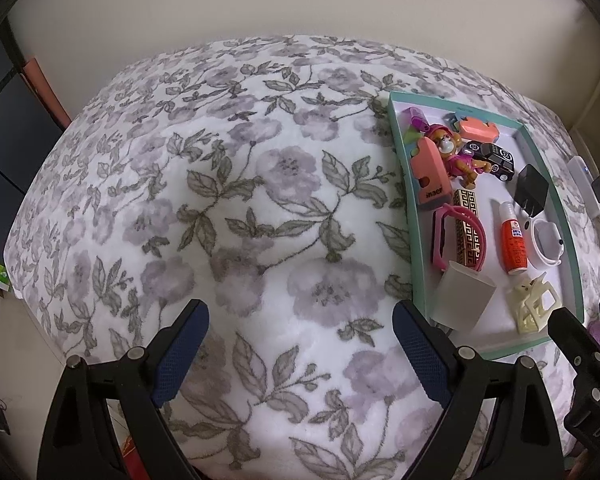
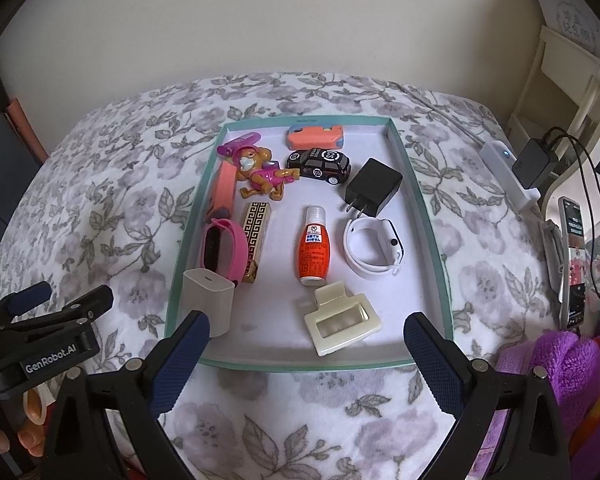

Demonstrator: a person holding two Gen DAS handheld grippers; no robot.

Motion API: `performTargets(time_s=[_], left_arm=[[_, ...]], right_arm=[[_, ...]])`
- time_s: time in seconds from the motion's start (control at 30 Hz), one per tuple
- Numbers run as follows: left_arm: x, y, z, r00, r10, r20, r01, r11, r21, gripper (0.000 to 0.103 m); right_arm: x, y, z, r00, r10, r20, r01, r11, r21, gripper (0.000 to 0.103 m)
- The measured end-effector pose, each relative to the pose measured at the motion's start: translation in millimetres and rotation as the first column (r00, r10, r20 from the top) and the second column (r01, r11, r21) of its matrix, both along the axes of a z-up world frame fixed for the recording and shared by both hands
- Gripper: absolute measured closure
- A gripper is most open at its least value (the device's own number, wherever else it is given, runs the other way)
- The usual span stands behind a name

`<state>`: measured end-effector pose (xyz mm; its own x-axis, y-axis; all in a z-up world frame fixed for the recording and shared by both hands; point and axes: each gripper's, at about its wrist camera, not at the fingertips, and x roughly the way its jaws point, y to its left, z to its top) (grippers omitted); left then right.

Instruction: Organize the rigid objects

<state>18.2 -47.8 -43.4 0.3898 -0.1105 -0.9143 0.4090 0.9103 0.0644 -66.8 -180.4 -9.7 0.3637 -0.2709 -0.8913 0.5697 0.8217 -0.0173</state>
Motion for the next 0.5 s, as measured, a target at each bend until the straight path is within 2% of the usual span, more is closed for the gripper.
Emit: performTargets(time_s=[0.5], left_arm=[[0.0,-0.8,0.5,1.000,0.004,0.015,-0.004,1.000,0.016,0.010]], right_arm=[[0.4,-1.3,0.4,1.000,0.002,-0.001,-0.002,1.000,0.000,0.003]])
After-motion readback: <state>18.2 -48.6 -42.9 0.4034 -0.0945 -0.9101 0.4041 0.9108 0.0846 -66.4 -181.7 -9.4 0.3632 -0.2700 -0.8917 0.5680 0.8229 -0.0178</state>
